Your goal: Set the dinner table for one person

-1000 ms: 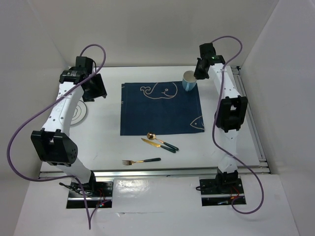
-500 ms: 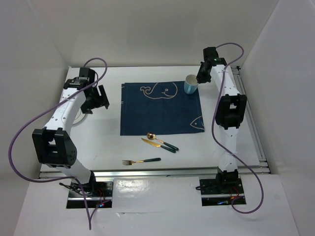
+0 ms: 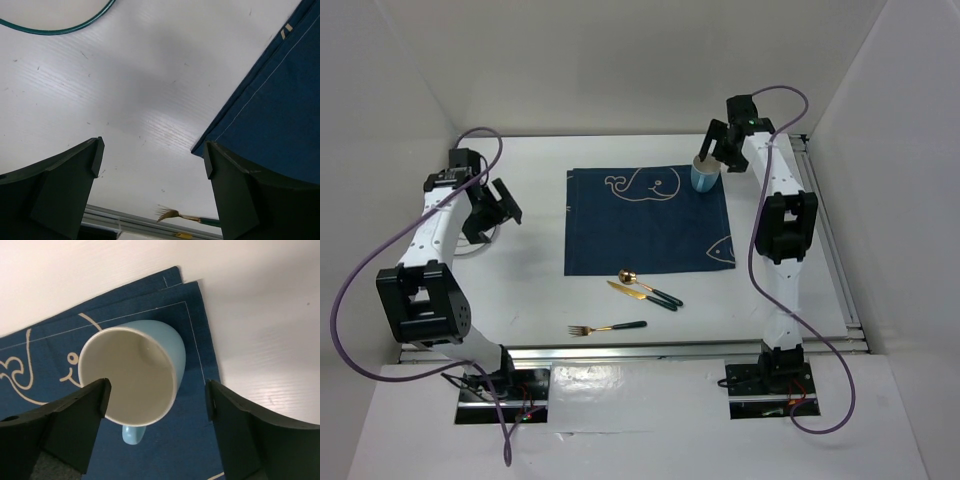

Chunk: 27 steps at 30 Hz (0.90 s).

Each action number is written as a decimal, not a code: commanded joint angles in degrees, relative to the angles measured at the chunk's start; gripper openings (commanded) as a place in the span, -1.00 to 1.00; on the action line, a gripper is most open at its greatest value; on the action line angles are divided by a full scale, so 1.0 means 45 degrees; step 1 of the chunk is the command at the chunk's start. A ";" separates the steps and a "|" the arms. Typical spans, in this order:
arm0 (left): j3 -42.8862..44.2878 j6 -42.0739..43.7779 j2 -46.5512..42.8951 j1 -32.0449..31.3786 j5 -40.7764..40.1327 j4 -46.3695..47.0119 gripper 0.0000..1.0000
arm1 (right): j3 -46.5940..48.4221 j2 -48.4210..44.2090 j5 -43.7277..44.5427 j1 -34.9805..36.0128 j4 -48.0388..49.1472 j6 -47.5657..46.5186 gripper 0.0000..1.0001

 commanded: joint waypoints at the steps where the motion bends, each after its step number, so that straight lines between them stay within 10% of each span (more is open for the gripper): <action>1: -0.0016 -0.0421 -0.0215 0.0708 0.0642 0.0192 1.00 | 0.0054 -0.1608 -0.0211 0.0141 0.0682 -0.0101 0.88; 7: -0.0679 -0.1006 -0.0058 0.2308 0.1054 0.0718 1.00 | -0.0588 -0.3616 -0.0580 0.0141 0.0682 -0.0218 0.98; 15: -0.1480 -0.2841 0.1073 0.3794 0.0306 0.2043 0.86 | -0.6639 -0.7878 -0.1441 -0.0111 0.2595 -0.0336 0.98; 27: -0.4058 -0.4716 0.1388 0.5183 0.2499 0.6713 0.69 | -0.7778 -0.9365 -0.1188 -0.0660 0.1405 -0.1058 0.98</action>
